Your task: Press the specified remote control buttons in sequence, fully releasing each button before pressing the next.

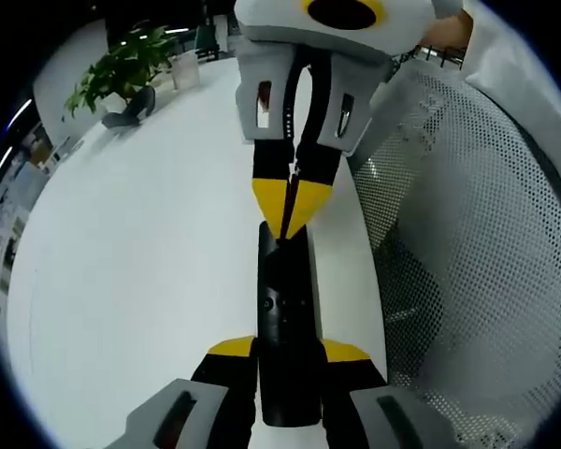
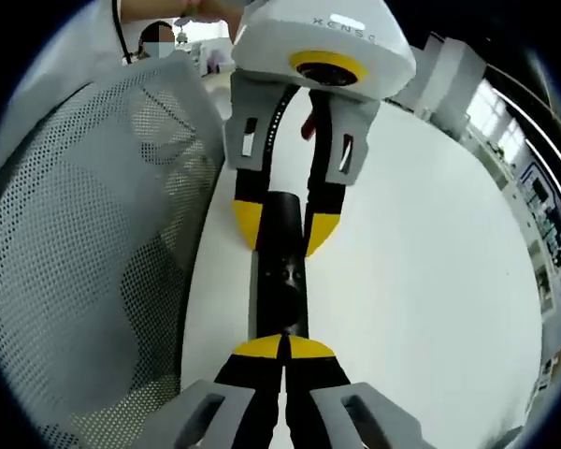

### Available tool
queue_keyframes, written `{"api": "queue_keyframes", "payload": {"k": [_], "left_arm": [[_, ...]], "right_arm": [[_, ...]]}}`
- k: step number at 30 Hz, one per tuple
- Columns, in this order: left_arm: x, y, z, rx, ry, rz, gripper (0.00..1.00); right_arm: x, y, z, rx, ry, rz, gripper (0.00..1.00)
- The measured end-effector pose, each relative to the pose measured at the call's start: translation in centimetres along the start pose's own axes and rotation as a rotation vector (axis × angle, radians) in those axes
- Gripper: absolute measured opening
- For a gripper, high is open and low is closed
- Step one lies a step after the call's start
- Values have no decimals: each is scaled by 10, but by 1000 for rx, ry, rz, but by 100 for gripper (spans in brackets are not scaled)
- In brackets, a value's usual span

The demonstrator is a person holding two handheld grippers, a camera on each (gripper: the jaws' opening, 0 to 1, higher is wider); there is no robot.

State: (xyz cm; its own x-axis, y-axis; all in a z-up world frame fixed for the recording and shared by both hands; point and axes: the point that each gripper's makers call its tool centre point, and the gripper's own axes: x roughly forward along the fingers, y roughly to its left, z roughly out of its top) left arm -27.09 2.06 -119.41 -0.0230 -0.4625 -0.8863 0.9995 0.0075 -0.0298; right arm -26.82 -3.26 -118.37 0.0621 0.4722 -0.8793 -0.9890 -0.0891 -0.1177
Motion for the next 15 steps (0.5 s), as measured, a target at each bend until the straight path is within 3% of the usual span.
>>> {"api": "queue_keyframes", "payload": {"k": [7,11,12,15], "left_arm": [[0,0,0,6,8,1,24],[0,-1,0,13,-3,-3,24],[0,-1,0,19,-4,-3,24],[0,-1,-1,51,2,-12,24]], "right_arm": [[0,-2,-1,75,-28,-6,0],[-2,-1,2,177,-84,-2,0],[-2,-3,10,214,-146,-11,0],[-2,-5,11,195,-134,-18,0]]}}
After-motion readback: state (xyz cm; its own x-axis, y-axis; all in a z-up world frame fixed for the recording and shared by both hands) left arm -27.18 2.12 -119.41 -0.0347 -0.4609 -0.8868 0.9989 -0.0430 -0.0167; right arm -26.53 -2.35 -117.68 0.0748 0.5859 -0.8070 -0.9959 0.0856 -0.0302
